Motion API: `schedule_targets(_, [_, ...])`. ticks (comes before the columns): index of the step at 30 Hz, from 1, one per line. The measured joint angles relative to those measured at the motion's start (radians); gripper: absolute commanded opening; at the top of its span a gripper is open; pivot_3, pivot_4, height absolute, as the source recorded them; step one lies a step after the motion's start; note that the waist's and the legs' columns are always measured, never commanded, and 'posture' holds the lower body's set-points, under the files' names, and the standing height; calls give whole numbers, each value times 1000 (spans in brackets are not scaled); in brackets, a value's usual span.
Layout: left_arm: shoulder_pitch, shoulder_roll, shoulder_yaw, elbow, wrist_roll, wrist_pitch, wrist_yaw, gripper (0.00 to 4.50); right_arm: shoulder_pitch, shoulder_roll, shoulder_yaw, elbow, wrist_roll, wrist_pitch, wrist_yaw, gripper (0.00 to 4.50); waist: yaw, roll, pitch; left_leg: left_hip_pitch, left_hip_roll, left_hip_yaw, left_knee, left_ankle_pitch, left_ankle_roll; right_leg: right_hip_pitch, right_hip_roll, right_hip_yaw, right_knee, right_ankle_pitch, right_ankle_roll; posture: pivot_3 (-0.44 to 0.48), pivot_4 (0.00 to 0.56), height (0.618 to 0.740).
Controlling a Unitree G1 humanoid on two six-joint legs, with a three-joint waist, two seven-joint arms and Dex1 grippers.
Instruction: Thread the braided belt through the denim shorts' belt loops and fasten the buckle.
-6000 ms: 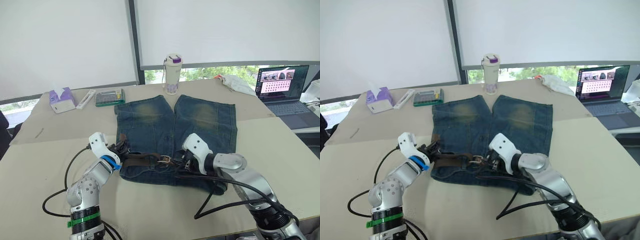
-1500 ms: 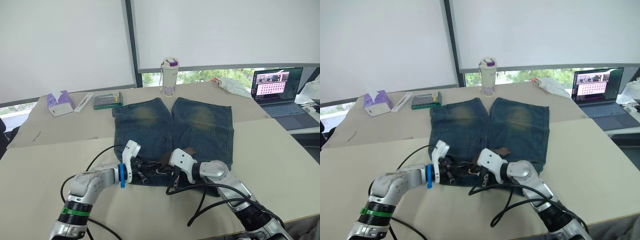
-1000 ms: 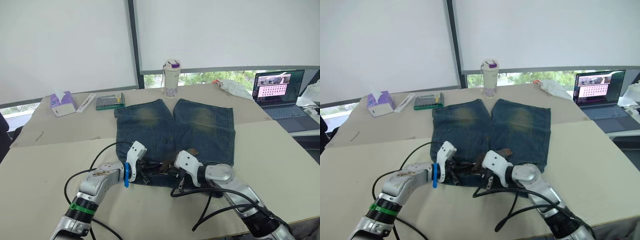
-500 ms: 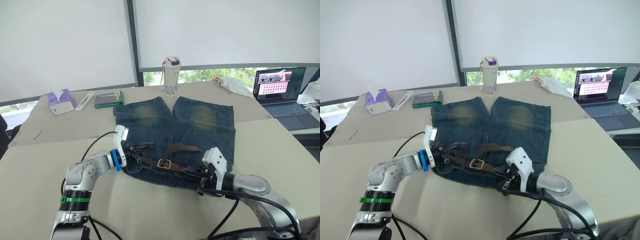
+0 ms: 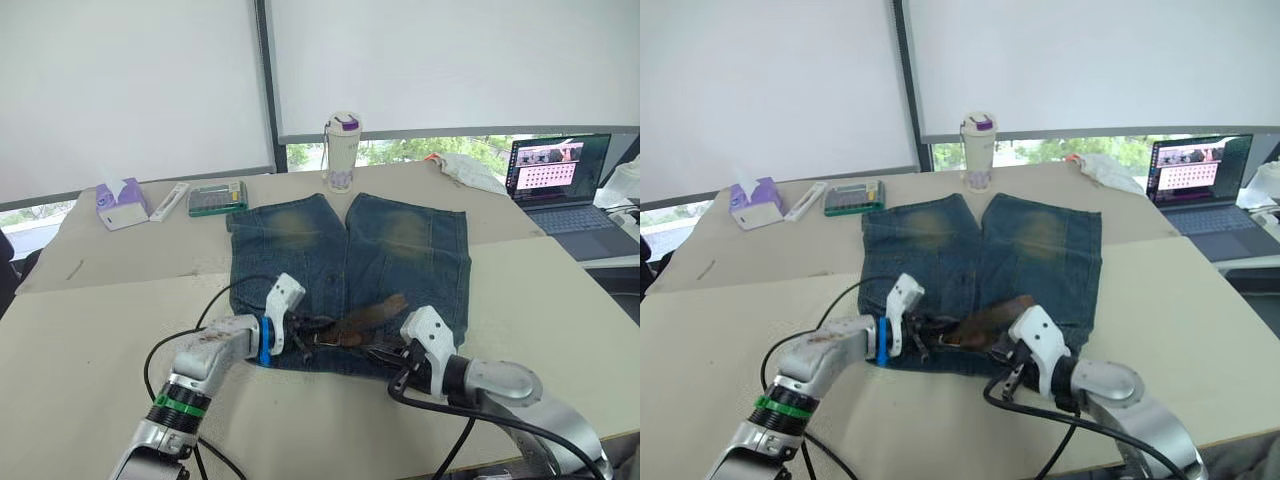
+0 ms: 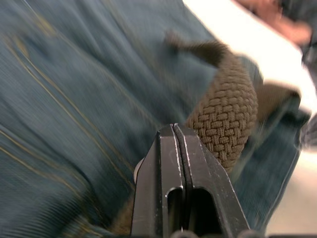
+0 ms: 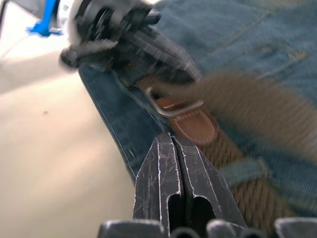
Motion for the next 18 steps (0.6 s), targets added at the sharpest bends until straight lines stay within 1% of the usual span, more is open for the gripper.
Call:
schedule_targets(3, [4, 4, -47, 41, 84, -137, -11, 41, 0, 3, -12, 0, 8, 0, -14, 0, 4, 1, -1, 2, 0, 0, 0, -2, 3, 4, 0, 0, 0, 0, 1, 0, 150, 740])
schedule_targets(5, [7, -4, -48, 76, 108, -179, 0, 41, 1, 4, -19, -4, 16, 0, -17, 0, 5, 1, -1, 2, 0, -1, 0, -5, 8, 8, 0, -1, -1, -2, 2, 0, 150, 740])
schedule_targets(6, [7, -3, -48, 100, 126, -209, 9, 41, 2, 3, -22, -10, 17, 0, -19, 0, 3, 1, -1, 4, 0, -1, 0, -5, 9, 11, 0, -1, -1, -5, 7, 0, 150, 740])
schedule_targets(9, [22, 14, -42, 146, 178, -266, 37, 41, 6, 2, -27, -27, 33, 0, -24, 0, -2, 2, -2, 8, 0, -1, 0, -6, 10, 15, 0, -1, -1, -9, 10, 0, 150, 740])
schedule_targets(14, [56, 15, 27, 145, 160, -272, 23, 41, 8, 0, -43, -30, 35, 0, -32, 0, -25, 6, -4, 9, 2, 0, -1, -6, 9, 15, 1, -1, 0, -9, 9, 0, 150, 740])
schedule_targets(16, [62, 9, 83, 135, 105, -231, 24, 41, 6, -1, -44, -30, 35, -1, -33, 0, -32, 6, -3, 8, 3, 0, -1, -7, 8, 13, 2, -1, 1, -10, 10, 0, 150, 740])
schedule_targets(18, [62, -1, 169, 122, 14, -132, 34, 41, 0, -2, -44, -30, 36, -2, -31, 0, -35, 7, -2, 7, 3, -1, -1, -7, 8, 11, 2, -1, 1, -10, 10, 0, 150, 740])
